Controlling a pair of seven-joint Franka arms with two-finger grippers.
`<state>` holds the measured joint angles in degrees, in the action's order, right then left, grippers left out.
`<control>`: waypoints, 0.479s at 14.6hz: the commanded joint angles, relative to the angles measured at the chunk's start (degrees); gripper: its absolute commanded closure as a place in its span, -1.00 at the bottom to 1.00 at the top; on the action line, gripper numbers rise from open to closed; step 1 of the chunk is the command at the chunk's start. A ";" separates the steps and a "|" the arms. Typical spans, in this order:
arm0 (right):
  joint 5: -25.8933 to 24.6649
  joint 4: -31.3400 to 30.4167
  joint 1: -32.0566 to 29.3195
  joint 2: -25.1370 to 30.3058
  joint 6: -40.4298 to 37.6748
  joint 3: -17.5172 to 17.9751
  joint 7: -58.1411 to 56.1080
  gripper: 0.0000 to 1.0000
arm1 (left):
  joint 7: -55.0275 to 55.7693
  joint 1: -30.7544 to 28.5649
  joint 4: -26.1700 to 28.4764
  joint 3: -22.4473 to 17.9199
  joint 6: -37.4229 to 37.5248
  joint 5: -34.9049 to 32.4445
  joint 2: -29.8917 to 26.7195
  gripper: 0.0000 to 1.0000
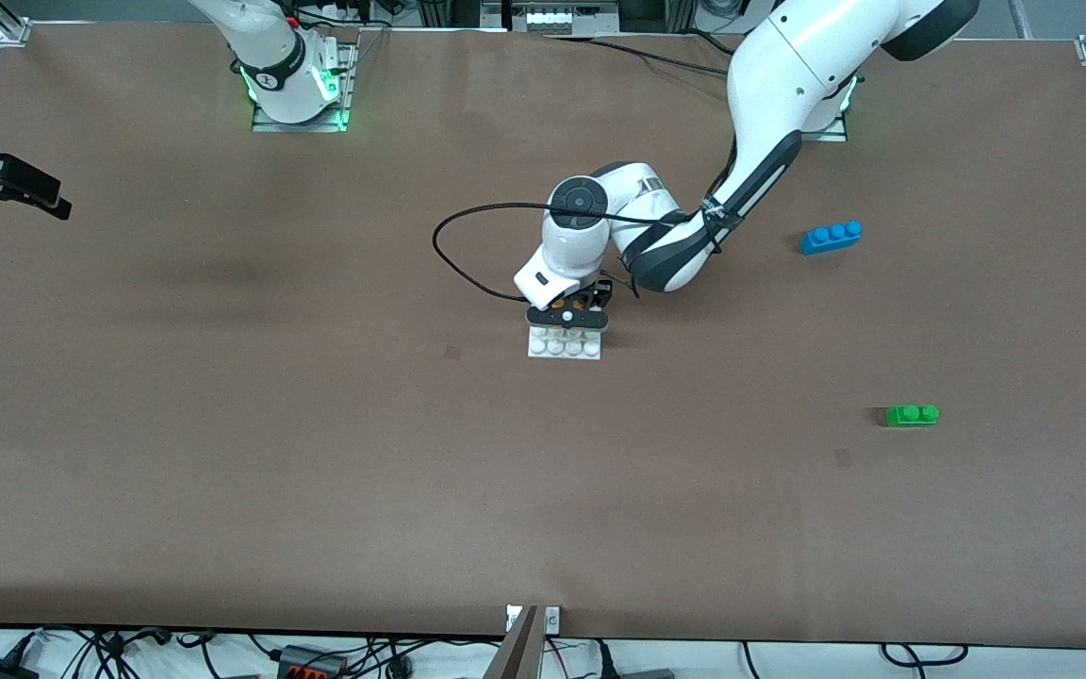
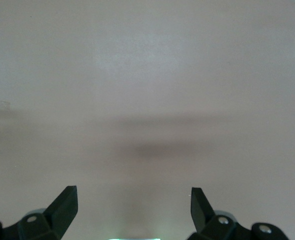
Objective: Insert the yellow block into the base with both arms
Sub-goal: 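Press the yellow block down onto the base studs with the left gripper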
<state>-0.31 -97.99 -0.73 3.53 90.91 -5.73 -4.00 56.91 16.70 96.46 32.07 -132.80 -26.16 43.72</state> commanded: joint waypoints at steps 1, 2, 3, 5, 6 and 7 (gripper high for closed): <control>0.48 0.88 -0.07 0.25 -1.17 0.46 -0.39 -1.00 | -0.92 -0.88 0.22 0.36 -0.09 -1.70 0.66 -0.04; 0.57 0.88 -0.07 0.25 -1.34 0.46 -0.39 -1.00 | -0.92 -0.88 0.22 0.36 -0.26 -1.70 1.01 -0.04; 0.57 0.88 -0.07 0.25 -1.35 0.46 -0.48 -1.00 | -0.92 -0.80 0.22 0.36 -0.35 -1.70 1.10 -0.04; 0.48 0.88 0.02 0.25 -1.35 0.63 -0.39 -1.00 | -0.84 -0.80 0.22 0.36 -0.35 -1.70 1.10 -0.11; 0.48 0.96 0.02 0.25 -1.35 0.98 -0.39 -1.00 | -0.23 -0.80 -0.13 0.45 -0.18 -1.70 1.10 -0.67; 0.48 0.96 0.02 0.25 -1.35 1.16 -0.39 -1.00 | -0.31 -0.88 -0.57 0.54 0.78 -1.62 0.49 -1.00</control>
<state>-0.30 -97.89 -0.62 3.53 90.74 -5.15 -4.00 56.86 16.47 96.42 32.01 -132.97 -26.33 44.72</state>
